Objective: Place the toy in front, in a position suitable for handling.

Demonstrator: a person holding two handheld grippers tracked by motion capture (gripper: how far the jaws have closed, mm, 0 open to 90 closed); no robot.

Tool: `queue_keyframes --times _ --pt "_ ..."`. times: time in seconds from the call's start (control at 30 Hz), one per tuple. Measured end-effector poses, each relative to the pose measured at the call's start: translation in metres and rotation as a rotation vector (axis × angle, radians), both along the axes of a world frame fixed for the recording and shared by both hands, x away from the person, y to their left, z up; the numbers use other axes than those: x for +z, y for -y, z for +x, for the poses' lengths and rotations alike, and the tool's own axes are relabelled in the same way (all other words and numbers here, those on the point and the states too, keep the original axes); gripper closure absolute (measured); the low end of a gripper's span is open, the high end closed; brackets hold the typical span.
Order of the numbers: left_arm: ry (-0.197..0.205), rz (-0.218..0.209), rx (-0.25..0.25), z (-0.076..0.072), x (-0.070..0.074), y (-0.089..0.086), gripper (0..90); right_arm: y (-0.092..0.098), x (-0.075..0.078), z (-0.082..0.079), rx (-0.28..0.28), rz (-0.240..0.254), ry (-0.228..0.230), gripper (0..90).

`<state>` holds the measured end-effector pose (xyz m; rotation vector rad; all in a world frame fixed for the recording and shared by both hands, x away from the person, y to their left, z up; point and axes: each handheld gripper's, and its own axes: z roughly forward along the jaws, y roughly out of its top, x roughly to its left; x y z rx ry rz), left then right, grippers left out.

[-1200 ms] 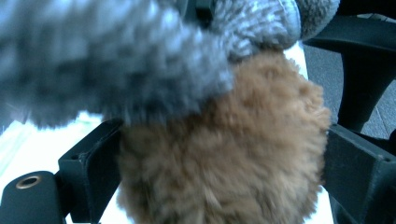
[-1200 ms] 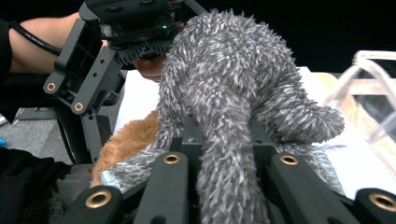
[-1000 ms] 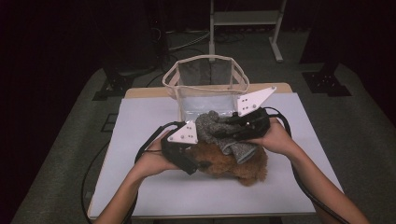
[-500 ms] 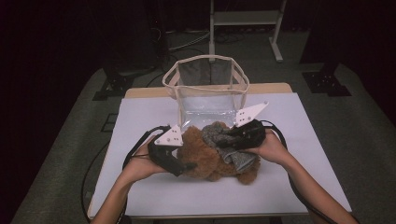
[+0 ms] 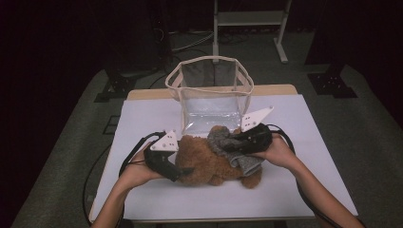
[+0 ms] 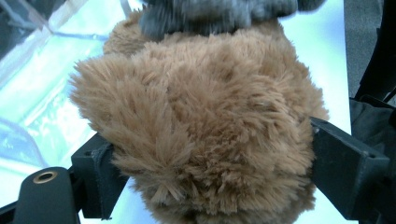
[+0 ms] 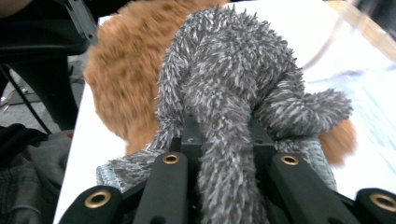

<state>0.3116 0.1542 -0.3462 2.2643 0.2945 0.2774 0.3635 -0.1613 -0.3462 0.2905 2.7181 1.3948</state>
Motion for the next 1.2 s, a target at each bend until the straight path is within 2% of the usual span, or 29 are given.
queue_keyframes --times 0.13,0.33,0.4,0.47,0.6,0.67,0.8,0.87,0.93,1.07,1.13,1.2 --pt "0.01 -0.01 0.022 0.002 0.002 -0.007 14.1 0.019 -0.003 0.006 -0.056 -0.009 -0.006 74.0" --pt "0.04 -0.029 0.045 0.003 0.013 -0.012 13.7 0.019 -0.012 0.004 -0.053 0.009 -0.028 74.0" --pt "0.051 -0.014 0.038 0.002 0.015 -0.012 13.7 0.015 -0.014 0.003 -0.045 0.017 -0.035 74.0" --pt "0.042 -0.006 0.021 0.001 0.012 -0.008 13.7 0.009 -0.016 0.002 -0.036 0.017 -0.032 74.0" --pt "0.027 0.042 -0.032 -0.003 -0.001 0.004 15.1 0.001 -0.016 0.003 -0.032 0.017 -0.016 74.0" --pt "0.041 0.072 -0.027 -0.004 -0.008 0.008 15.3 0.001 -0.014 0.002 -0.03 0.013 -0.01 73.9" --pt "0.043 0.091 -0.01 0.0 -0.015 0.004 18.0 0.009 -0.012 0.002 -0.043 0.002 0.0 73.9" --pt "0.025 0.082 0.001 0.003 -0.018 0.0 18.3 0.016 -0.012 0.003 -0.058 0.007 0.003 73.9" --pt "0.026 0.069 0.006 0.003 -0.018 -0.002 18.2 0.024 -0.012 0.004 -0.081 0.014 -0.001 73.9" --pt "0.053 0.053 -0.012 -0.002 -0.012 0.0 17.5 0.037 -0.015 0.006 -0.113 0.013 -0.011 73.8" --pt "0.066 0.058 -0.022 -0.004 -0.01 0.002 17.0 0.041 -0.016 0.007 -0.125 0.013 -0.008 73.8" --pt "0.066 0.056 -0.037 -0.006 -0.01 0.004 16.3 0.046 -0.017 0.007 -0.143 0.012 -0.009 73.8"
